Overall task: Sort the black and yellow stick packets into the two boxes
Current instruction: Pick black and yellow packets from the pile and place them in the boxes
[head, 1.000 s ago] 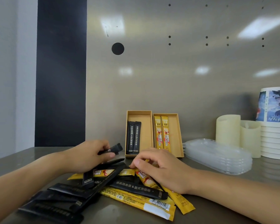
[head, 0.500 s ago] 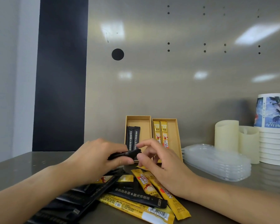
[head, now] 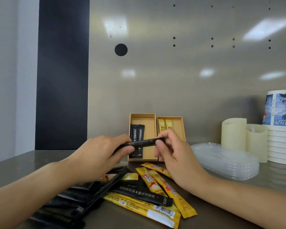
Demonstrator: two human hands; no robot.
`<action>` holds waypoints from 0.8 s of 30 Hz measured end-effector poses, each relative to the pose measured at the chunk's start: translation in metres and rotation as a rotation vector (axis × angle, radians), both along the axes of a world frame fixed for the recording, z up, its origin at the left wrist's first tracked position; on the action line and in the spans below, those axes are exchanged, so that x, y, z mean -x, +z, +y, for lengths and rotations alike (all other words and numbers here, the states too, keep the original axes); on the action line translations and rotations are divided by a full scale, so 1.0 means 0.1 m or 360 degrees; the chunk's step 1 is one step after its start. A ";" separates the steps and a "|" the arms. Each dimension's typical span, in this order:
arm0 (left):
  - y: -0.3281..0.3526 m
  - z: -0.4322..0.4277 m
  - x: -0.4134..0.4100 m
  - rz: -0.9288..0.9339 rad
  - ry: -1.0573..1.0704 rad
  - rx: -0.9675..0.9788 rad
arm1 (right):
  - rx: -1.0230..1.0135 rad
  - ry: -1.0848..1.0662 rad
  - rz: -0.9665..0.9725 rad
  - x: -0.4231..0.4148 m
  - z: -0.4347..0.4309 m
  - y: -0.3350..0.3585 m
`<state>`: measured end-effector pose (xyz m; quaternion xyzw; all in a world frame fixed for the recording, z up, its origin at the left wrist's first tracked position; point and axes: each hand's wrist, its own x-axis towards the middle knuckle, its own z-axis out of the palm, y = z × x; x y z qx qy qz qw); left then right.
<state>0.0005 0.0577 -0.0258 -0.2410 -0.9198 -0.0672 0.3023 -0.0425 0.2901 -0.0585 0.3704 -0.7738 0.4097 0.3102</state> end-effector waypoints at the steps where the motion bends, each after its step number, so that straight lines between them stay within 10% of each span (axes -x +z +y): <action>1: 0.01 -0.01 0.01 -0.0035 -0.0027 -0.0131 | 0.0032 -0.0013 -0.0035 0.01 0.00 0.00; 15: 0.01 0.00 0.04 -0.0443 -0.0297 -0.0817 | 0.0241 0.0176 -0.0513 0.02 -0.02 0.04; 24: -0.02 -0.07 0.07 -0.0203 -0.0113 -0.0660 | 0.0339 0.0291 -0.0676 0.12 0.01 0.03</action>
